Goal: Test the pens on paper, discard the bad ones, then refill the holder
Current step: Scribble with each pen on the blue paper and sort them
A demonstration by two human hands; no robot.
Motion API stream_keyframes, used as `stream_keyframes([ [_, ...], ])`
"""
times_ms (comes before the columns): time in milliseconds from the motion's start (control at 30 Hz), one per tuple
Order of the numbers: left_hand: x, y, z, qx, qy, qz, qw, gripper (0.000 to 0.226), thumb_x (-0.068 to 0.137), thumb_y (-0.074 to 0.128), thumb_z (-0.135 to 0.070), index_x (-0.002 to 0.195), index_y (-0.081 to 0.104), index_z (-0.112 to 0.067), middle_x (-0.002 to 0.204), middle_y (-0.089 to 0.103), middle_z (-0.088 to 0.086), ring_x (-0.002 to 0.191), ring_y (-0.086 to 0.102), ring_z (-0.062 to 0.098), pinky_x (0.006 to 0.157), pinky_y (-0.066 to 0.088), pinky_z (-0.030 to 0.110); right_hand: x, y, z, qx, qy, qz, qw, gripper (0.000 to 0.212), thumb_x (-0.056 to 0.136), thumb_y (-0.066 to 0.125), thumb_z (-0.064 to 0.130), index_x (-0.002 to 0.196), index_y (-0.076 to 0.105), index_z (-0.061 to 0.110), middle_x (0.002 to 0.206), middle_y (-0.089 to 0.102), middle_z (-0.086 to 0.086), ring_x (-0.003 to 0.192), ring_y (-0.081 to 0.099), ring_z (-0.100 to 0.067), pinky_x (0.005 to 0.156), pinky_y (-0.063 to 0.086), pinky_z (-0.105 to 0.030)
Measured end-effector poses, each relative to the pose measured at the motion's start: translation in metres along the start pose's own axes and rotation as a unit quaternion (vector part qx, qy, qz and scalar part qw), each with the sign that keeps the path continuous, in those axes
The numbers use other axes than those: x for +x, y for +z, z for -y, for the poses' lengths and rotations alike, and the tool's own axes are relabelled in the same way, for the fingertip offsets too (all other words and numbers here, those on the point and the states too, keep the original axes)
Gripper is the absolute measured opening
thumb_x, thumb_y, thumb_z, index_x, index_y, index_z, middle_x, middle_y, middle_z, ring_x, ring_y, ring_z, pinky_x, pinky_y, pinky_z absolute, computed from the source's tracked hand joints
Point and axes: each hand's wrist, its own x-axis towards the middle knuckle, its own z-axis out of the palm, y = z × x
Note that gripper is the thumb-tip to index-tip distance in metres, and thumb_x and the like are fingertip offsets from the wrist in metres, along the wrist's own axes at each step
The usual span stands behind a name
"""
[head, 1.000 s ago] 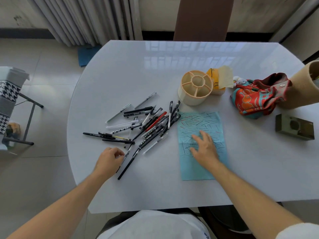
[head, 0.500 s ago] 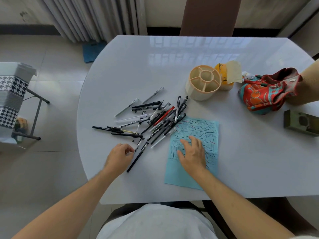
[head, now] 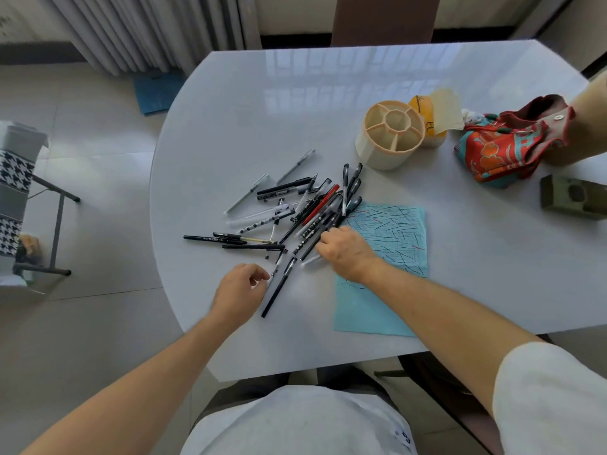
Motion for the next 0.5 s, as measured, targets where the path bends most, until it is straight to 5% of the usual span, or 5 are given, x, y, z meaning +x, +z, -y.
stream_keyframes([
  [100, -0.002, -0.001, -0.013, -0.017, 0.044, 0.006, 0.999, 0.016, 0.087, 0.065, -0.018, 0.086, 0.066, -0.034, 0.091, 0.064, -0.013, 0.081, 0.059, 0.003, 0.078, 0.051, 0.026, -0.012, -0.002, 0.007, 0.159, 0.097, -0.058, 0.981, 0.014, 0.083, 0.060, 0.003, 0.090, 0.069, 0.009, 0.086, 0.058, -0.007, 0.071, 0.057, -0.027, 0.061, 0.053, -0.040],
  [167, -0.003, 0.002, -0.023, -0.029, 0.069, 0.025, 0.997, 0.014, 0.087, 0.065, -0.020, 0.089, 0.067, -0.034, 0.089, 0.065, -0.014, 0.079, 0.060, 0.002, 0.076, 0.051, 0.025, -0.026, -0.007, 0.017, 0.297, 0.196, -0.110, 0.928, 0.010, 0.080, 0.064, 0.008, 0.086, 0.066, 0.017, 0.087, 0.061, -0.003, 0.072, 0.060, -0.024, 0.065, 0.053, -0.035],
  [267, -0.005, 0.014, -0.041, -0.056, 0.111, 0.077, 0.989, 0.012, 0.089, 0.064, -0.028, 0.098, 0.068, -0.034, 0.090, 0.066, -0.015, 0.075, 0.061, 0.002, 0.073, 0.052, 0.025, -0.052, -0.014, 0.038, 0.474, 0.338, -0.151, 0.799, 0.013, 0.081, 0.071, 0.017, 0.078, 0.064, 0.027, 0.076, 0.069, 0.004, 0.071, 0.067, -0.014, 0.069, 0.055, -0.025],
  [367, -0.009, 0.032, -0.057, -0.070, 0.140, 0.170, 0.973, 0.022, 0.092, 0.061, -0.040, 0.113, 0.062, -0.038, 0.097, 0.067, -0.018, 0.072, 0.065, 0.000, 0.071, 0.055, 0.028, -0.079, -0.016, 0.061, 0.627, 0.403, -0.178, 0.642, 0.010, 0.086, 0.075, 0.009, 0.083, 0.070, 0.017, 0.071, 0.074, -0.005, 0.065, 0.075, -0.025, 0.065, 0.062, -0.031],
  [500, -0.019, 0.054, -0.071, -0.046, 0.167, 0.274, 0.946, 0.014, 0.095, 0.055, -0.038, 0.093, 0.065, -0.029, 0.079, 0.069, -0.012, 0.063, 0.067, 0.004, 0.070, 0.057, 0.038, -0.109, -0.013, 0.081, 0.697, 0.437, -0.216, 0.525, 0.004, 0.093, 0.070, 0.006, 0.090, 0.071, 0.007, 0.074, 0.074, -0.012, 0.066, 0.073, -0.028, 0.063, 0.062, -0.035],
])
